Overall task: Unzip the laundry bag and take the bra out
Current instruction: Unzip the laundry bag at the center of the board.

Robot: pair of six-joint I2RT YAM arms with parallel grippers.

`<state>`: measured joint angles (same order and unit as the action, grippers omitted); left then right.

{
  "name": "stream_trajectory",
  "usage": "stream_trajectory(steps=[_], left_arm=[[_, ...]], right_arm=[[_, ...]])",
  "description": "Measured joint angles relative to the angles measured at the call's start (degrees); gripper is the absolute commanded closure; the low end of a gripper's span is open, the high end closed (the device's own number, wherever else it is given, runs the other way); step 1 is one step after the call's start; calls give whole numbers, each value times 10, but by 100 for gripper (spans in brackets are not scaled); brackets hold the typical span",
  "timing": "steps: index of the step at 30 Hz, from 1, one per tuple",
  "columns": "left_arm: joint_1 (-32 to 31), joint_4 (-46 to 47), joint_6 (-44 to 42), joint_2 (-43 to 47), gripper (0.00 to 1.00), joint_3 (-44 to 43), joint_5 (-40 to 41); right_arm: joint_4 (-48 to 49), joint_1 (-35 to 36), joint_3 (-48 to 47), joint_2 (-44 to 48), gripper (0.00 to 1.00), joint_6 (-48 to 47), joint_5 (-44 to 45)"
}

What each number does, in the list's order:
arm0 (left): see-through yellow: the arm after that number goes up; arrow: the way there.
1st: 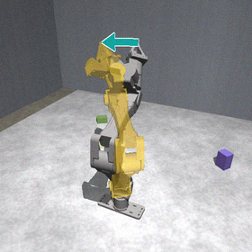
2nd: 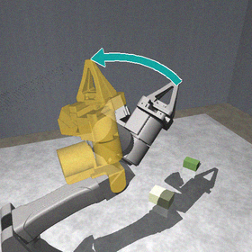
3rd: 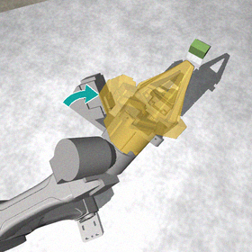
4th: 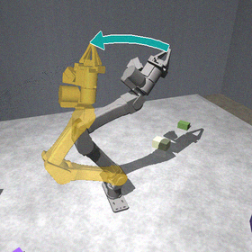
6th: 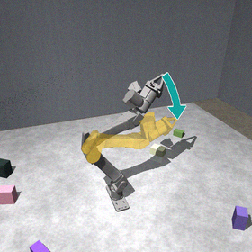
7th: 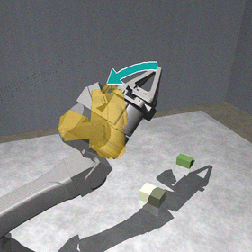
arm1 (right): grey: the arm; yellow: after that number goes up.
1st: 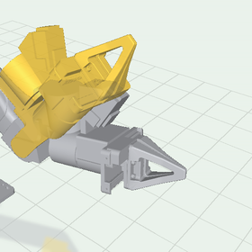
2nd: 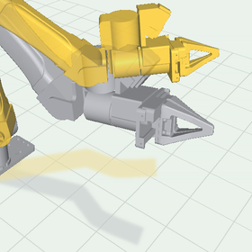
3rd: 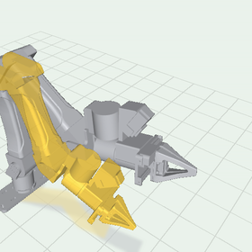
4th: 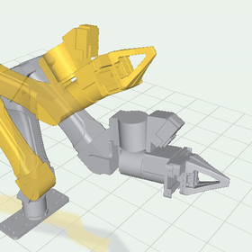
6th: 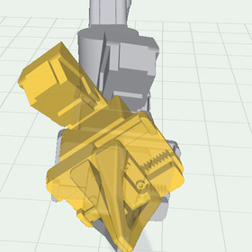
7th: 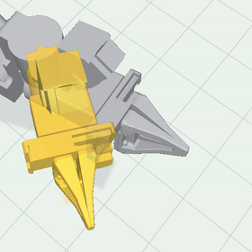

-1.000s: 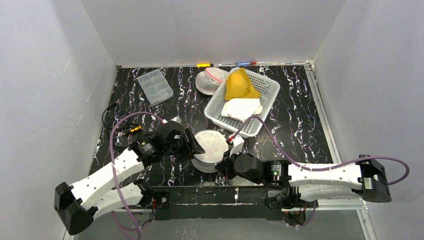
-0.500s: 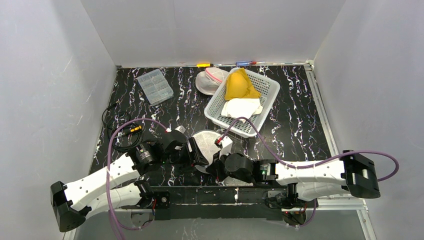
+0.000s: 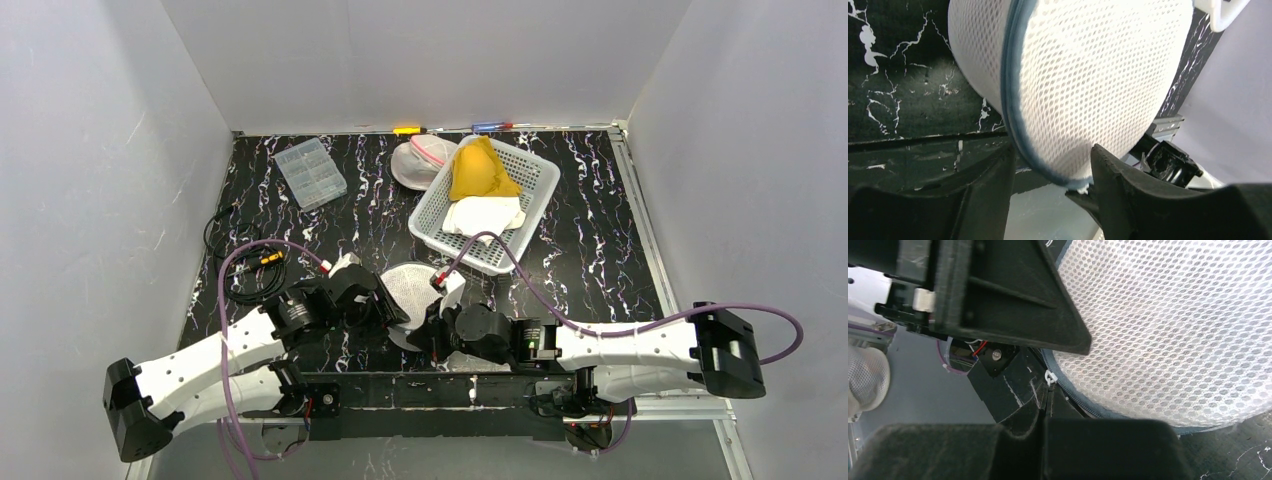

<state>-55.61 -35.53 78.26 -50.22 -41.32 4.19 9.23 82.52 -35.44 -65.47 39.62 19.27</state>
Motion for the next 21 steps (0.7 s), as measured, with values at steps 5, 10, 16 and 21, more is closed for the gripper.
stream_trajectory(steps=[5, 10, 16, 21], left_arm=[[0, 16, 9, -21, 64, 0, 22], [0, 19, 12, -29, 80, -4, 34], [-2, 23, 14, -30, 100, -7, 41], [-2, 25, 9, -30, 100, -8, 49]], right_arm=[[0, 0, 0, 18, 99, 1, -2], [-1, 0, 3, 28, 99, 2, 0], [-20, 0, 5, 38, 99, 4, 6], [-56, 0, 5, 55, 99, 9, 31]])
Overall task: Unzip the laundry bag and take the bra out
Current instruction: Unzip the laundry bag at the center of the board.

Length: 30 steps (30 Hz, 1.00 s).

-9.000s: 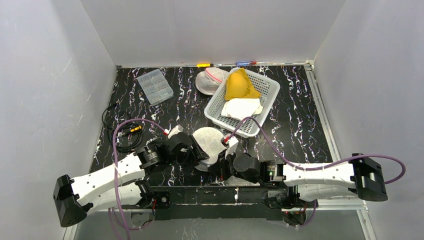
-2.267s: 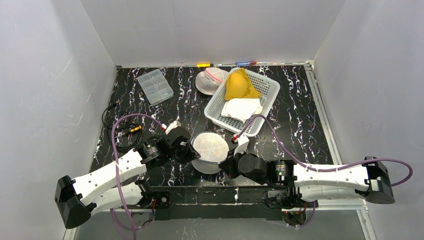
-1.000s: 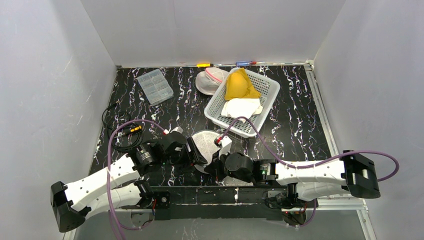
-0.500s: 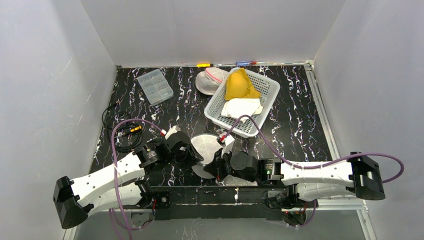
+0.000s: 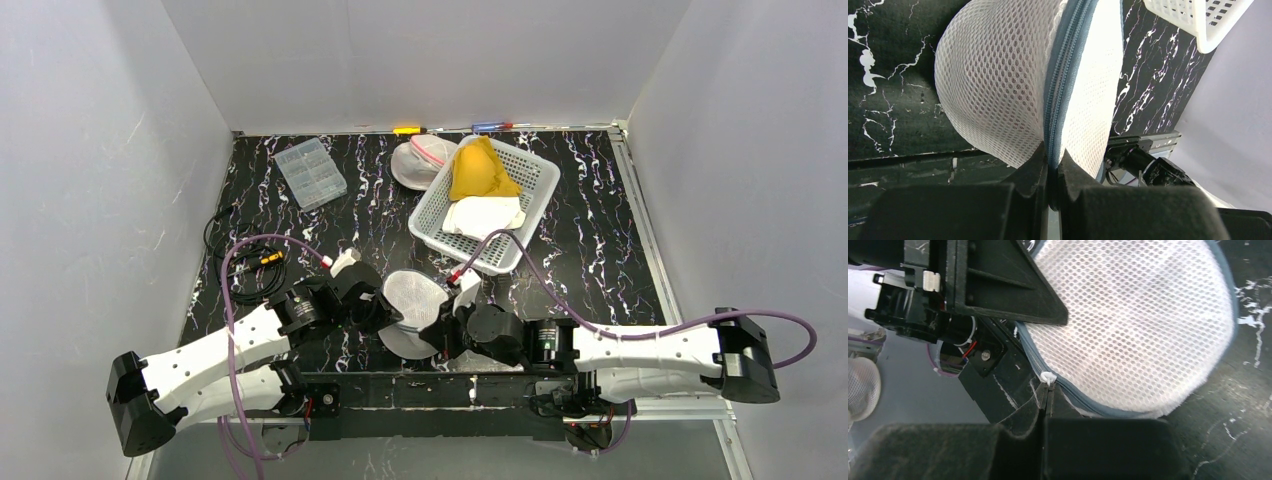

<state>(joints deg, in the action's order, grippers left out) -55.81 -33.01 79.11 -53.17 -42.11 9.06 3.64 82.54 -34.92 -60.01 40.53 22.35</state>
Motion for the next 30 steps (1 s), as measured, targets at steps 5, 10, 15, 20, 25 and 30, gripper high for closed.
stream_trajectory(steps=[5, 10, 15, 20, 25, 30], left_arm=[[2, 9, -17, 0, 100, 0, 7], [11, 33, -48, 0, 100, 2, 5], [43, 88, -103, -1, 100, 12, -31], [86, 127, -151, -16, 75, 12, -83], [100, 119, -171, -39, 42, 11, -106], [102, 75, -165, -37, 36, 11, -126]], right_arm=[[-43, 1, 9, 32, 99, 15, 34], [-79, 1, 20, 52, 99, 30, 59], [-85, 1, 30, 74, 99, 30, 68], [-82, 0, 30, 80, 99, 26, 71], [-80, 0, 30, 72, 99, 24, 70], [-70, 0, 30, 48, 99, 19, 60]])
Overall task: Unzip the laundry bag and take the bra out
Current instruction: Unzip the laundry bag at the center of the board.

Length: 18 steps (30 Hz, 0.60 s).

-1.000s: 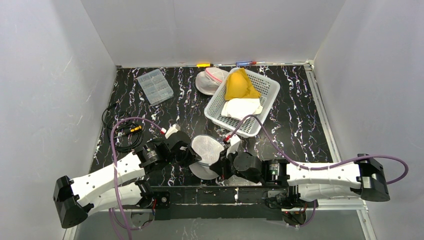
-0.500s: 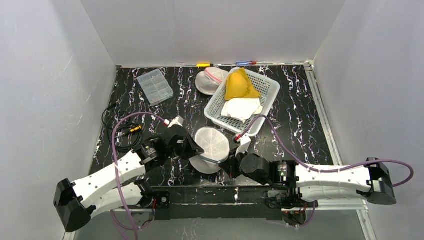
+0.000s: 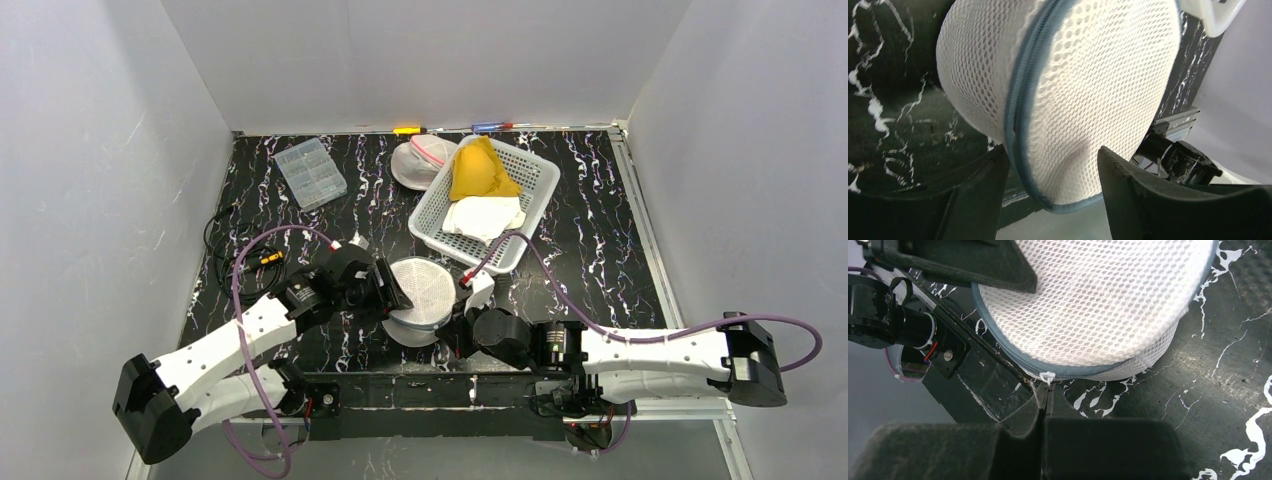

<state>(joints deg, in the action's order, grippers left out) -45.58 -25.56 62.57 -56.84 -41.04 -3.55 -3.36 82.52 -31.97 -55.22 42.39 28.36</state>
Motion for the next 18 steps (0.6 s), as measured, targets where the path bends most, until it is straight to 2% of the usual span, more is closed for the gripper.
stream_trajectory(steps=[10, 18], left_arm=[[-5, -89, 55, 113, 33, 0, -26], [-65, -98, 101, 85, 33, -1, -17]], right_arm=[[40, 0, -3, -42, 99, -13, -25], [75, 0, -33, -94, 99, -27, -56]])
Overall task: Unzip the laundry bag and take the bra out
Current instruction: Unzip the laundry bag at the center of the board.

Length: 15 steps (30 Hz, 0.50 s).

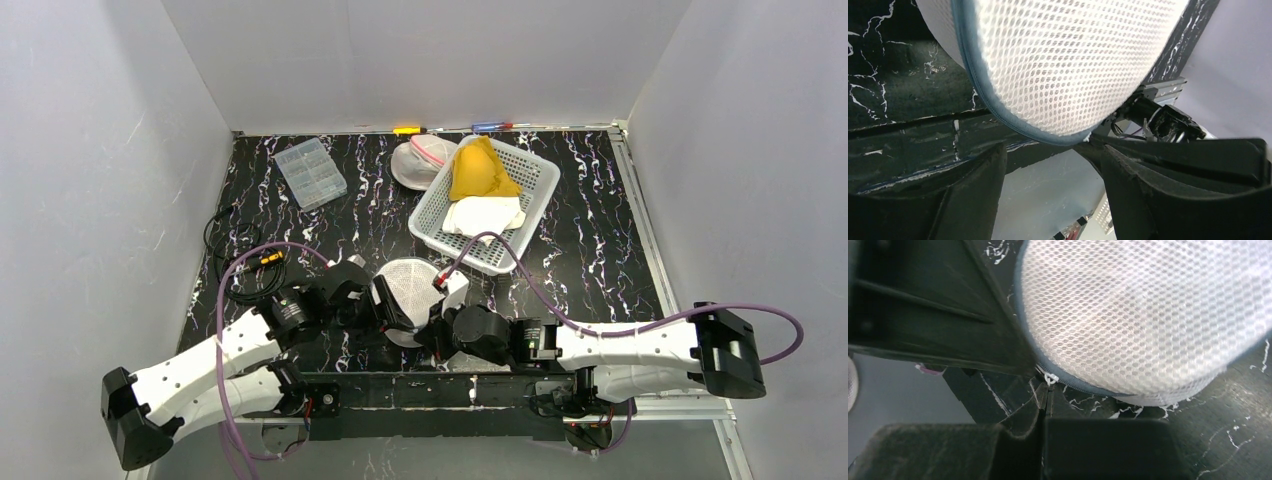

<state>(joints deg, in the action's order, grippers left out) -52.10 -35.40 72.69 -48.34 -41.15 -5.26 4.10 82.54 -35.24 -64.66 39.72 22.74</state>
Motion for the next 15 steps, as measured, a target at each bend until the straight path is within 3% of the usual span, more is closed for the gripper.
stream_trajectory(steps=[9, 15], left_arm=[[-5, -5, 37, -10, 41, 0, 62], [-5, -6, 49, -26, 63, -7, 99]], right_arm=[[24, 0, -11, -7, 99, -10, -27], [24, 0, -11, -1, 99, -12, -34]])
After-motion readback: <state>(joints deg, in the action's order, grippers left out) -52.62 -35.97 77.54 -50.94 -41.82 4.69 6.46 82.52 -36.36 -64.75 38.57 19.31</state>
